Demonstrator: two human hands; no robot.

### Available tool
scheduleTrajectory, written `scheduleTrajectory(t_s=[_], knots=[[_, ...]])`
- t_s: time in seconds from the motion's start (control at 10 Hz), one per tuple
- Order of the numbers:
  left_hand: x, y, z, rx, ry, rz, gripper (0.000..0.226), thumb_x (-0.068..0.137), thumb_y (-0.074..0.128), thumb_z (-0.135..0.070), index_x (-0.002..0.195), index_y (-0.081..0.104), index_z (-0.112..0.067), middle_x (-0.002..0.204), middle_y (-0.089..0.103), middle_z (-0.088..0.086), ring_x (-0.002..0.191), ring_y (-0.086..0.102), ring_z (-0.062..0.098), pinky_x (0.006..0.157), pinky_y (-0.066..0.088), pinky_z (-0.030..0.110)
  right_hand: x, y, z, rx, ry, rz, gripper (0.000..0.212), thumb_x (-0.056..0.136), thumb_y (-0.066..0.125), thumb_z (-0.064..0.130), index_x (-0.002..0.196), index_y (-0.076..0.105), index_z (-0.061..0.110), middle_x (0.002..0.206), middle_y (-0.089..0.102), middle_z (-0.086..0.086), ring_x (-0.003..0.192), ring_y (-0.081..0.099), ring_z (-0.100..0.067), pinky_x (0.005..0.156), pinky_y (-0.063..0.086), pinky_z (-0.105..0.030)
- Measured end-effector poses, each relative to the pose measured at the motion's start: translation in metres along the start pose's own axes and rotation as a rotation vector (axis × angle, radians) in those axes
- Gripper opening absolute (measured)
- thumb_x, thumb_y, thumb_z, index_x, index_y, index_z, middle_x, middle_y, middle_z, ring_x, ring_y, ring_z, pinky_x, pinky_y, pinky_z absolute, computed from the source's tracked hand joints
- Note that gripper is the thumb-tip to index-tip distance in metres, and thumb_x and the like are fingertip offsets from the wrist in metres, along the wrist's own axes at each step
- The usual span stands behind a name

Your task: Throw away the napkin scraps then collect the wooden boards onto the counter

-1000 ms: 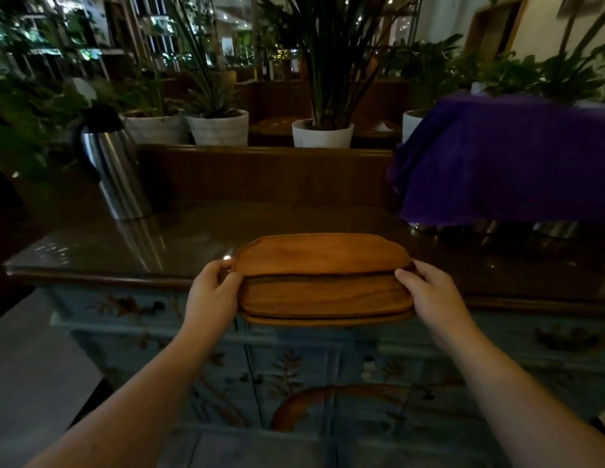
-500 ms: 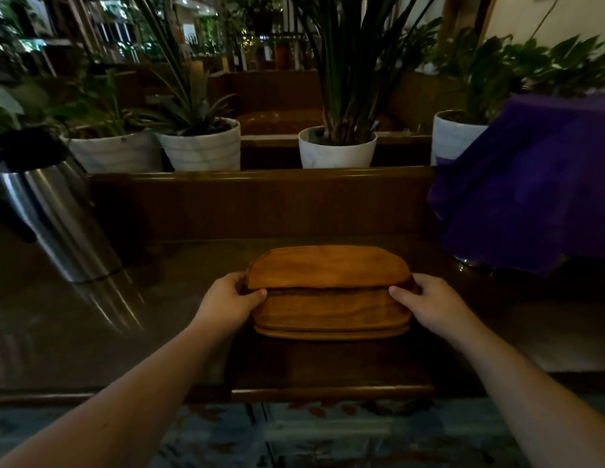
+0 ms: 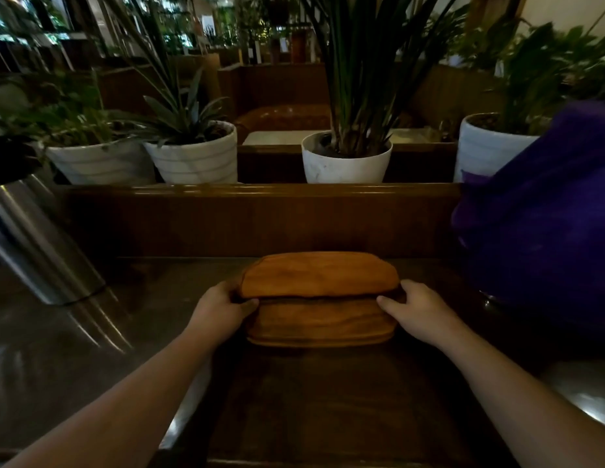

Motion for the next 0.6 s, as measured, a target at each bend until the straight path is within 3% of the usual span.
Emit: scheduleTrajectory(t_s=[0.1,0.2,0.4,0.6], knots=[[0.003,0.001,0.002,0.010,-0.001,-0.011,0.038,0.084,0.068,-0.022,0.119,0.055,-0.022,0.110,0.063,0.001,0.102,0.061,0.020,0.090,0.053,0.042,0.008,0.000,-0.001,-0.060,0.025,-0.007,0.050,0.090,0.051,0.051,0.129,0.050,0.021,0.125,0.055,-0.002,0.110,0.055,-0.022,0.089,0.049,-0.039],[0.005,0.000,0.004,-0.009,0.004,-0.015,0.039,0.083,0.069,-0.023,0.120,0.057,-0.022,0.113,0.063,0.001,0.104,0.061,0.021,0.094,0.051,0.045,0.010,0.002,-0.001,-0.086,0.044,-0.019,0.063,0.091,0.048,0.053,0.144,0.038,0.020,0.147,0.042,-0.006,0.130,0.045,-0.027,0.103,0.043,-0.043],[0.008,0.001,0.010,-0.042,-0.013,-0.003,0.035,0.082,0.069,-0.023,0.116,0.058,-0.020,0.110,0.064,0.003,0.097,0.064,0.020,0.087,0.055,0.042,0.007,0.007,-0.004,-0.154,0.030,-0.053,0.055,0.092,0.045,0.054,0.133,0.047,0.018,0.141,0.039,-0.008,0.124,0.047,-0.026,0.100,0.044,-0.042],[0.002,0.003,0.006,-0.007,0.006,0.048,0.039,0.086,0.063,-0.021,0.123,0.052,-0.018,0.101,0.060,-0.001,0.087,0.061,0.012,0.064,0.048,0.024,0.009,0.003,-0.001,-0.249,0.034,-0.016,0.060,0.090,0.047,0.057,0.136,0.045,0.018,0.145,0.034,-0.010,0.122,0.049,-0.026,0.097,0.045,-0.039]])
Point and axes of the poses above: each hand's wrist, its own x-axis towards the middle knuckle, its own y-axis out of the palm, z = x × y, the point moved 5 cm from there along x, towards the middle knuckle
